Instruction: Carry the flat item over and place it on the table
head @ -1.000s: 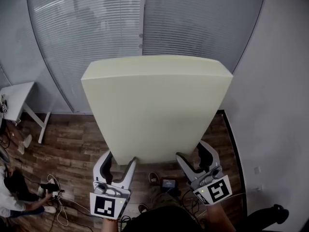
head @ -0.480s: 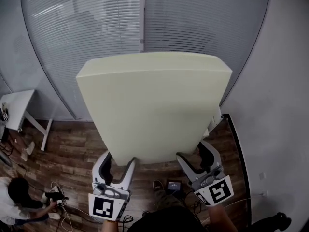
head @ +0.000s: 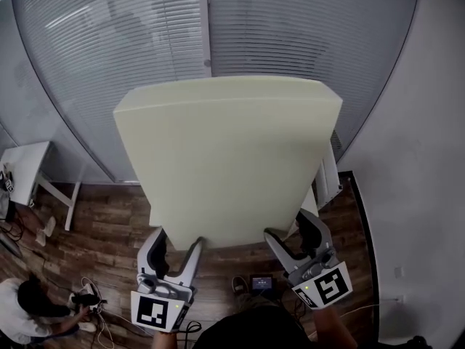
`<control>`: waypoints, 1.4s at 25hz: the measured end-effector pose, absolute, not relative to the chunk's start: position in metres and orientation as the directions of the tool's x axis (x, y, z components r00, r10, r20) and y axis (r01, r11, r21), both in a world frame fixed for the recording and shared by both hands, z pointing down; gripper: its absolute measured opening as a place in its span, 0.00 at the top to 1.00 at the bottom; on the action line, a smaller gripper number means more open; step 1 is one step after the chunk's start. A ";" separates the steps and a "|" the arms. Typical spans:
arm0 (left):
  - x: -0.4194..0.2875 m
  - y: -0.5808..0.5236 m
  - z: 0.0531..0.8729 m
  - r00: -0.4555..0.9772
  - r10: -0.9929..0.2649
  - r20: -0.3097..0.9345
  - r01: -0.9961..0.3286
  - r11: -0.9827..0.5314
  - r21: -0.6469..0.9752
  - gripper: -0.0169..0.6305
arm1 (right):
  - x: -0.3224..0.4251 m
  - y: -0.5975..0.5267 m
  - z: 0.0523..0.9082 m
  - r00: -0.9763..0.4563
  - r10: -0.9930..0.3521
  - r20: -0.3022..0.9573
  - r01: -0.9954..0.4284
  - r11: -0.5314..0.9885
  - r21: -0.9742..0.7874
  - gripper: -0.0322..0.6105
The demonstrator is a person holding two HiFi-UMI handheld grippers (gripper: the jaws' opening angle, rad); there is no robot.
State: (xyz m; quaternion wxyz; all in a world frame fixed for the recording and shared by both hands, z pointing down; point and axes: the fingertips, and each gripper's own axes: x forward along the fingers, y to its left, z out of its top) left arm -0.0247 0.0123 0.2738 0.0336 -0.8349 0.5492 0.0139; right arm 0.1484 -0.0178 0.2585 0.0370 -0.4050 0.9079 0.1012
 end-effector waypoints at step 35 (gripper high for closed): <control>0.024 -0.122 0.306 0.425 -0.905 -0.014 -0.905 -0.424 -0.045 0.57 | 0.203 -0.150 0.305 -0.654 -0.749 -0.106 -0.755 0.655 0.028 0.53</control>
